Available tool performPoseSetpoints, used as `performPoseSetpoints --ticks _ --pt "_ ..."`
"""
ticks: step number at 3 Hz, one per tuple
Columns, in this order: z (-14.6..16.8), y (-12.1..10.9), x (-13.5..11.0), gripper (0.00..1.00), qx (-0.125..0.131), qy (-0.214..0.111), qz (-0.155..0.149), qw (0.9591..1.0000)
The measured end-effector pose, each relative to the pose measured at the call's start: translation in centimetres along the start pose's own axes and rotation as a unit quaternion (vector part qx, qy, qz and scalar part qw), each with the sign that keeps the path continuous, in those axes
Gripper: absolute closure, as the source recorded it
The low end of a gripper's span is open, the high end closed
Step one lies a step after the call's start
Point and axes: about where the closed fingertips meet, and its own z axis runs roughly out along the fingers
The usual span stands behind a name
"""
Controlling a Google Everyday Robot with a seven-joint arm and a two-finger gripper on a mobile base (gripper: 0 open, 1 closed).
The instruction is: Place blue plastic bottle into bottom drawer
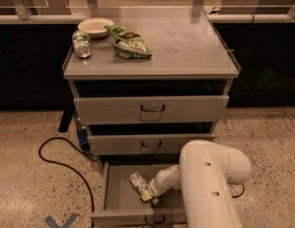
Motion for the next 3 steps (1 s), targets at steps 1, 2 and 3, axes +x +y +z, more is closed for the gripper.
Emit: performPoseSetpoints --ticks 1,2,3 --pt "0.00 0.00 0.00 0.08 0.000 0.000 0.000 1.0000" --pt "0.01 0.01 0.01 0.00 0.000 0.000 0.000 1.0000" --pt "0.01 0.01 0.01 0.00 0.000 0.000 0.000 1.0000"
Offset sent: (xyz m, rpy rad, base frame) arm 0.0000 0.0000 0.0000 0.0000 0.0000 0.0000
